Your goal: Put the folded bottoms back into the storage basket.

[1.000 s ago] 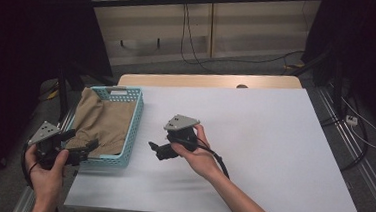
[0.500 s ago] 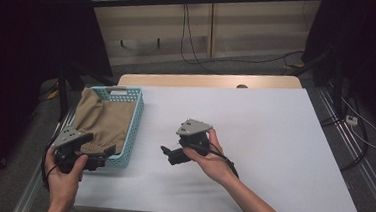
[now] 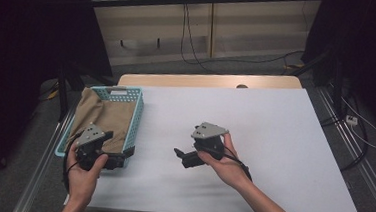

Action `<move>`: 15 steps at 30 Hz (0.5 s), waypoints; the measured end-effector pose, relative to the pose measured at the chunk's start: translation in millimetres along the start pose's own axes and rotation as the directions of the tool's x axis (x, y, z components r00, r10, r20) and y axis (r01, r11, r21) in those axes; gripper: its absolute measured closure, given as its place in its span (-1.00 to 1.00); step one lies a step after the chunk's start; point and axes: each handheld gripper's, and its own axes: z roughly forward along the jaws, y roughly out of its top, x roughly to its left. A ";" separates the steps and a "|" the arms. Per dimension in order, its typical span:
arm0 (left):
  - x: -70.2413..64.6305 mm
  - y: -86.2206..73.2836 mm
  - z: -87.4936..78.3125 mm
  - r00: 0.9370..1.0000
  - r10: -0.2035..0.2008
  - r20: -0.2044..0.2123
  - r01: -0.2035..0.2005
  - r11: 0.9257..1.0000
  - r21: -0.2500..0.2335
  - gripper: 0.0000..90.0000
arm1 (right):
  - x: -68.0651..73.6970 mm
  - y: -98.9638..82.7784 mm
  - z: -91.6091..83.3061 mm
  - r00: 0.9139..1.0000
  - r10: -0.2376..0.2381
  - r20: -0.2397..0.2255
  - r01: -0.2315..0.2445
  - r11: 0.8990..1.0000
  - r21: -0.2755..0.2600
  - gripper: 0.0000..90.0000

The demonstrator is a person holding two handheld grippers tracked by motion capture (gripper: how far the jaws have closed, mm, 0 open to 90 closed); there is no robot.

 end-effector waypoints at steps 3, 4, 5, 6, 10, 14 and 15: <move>-5.9 2.6 5.4 1.000 0.010 0.015 -0.010 1.000 -0.001 -0.87 | -3.3 -3.5 -6.4 1.000 0.017 0.006 -0.017 1.000 -0.006 -0.94; -8.2 3.6 7.2 1.000 0.016 0.020 -0.016 1.000 0.003 -0.87 | -4.9 -5.1 -8.6 1.000 0.021 0.011 -0.021 1.000 -0.007 -0.94; -10.2 4.3 9.4 0.999 0.021 0.027 -0.021 1.000 0.004 -0.87 | -6.5 -6.8 -10.8 1.000 0.025 0.015 -0.025 1.000 -0.006 -0.94; -12.3 4.9 11.6 0.999 0.019 0.034 -0.020 1.000 0.007 -0.87 | -7.9 -8.6 -12.9 0.999 0.027 0.022 -0.027 1.000 -0.006 -0.94; -19.8 6.3 22.4 0.998 0.031 0.063 -0.033 0.999 0.024 -0.87 | -12.3 -16.0 -22.8 0.998 0.036 0.041 -0.036 0.999 -0.001 -0.94; -27.1 6.5 33.3 0.994 0.043 0.096 -0.047 0.998 0.034 -0.87 | -16.6 -22.2 -32.2 0.997 0.055 0.062 -0.055 0.998 -0.007 -0.94; -29.2 6.3 36.0 0.993 0.043 0.106 -0.047 0.998 0.038 -0.87 | -17.7 -24.1 -34.8 0.996 0.062 0.066 -0.061 0.998 -0.009 -0.94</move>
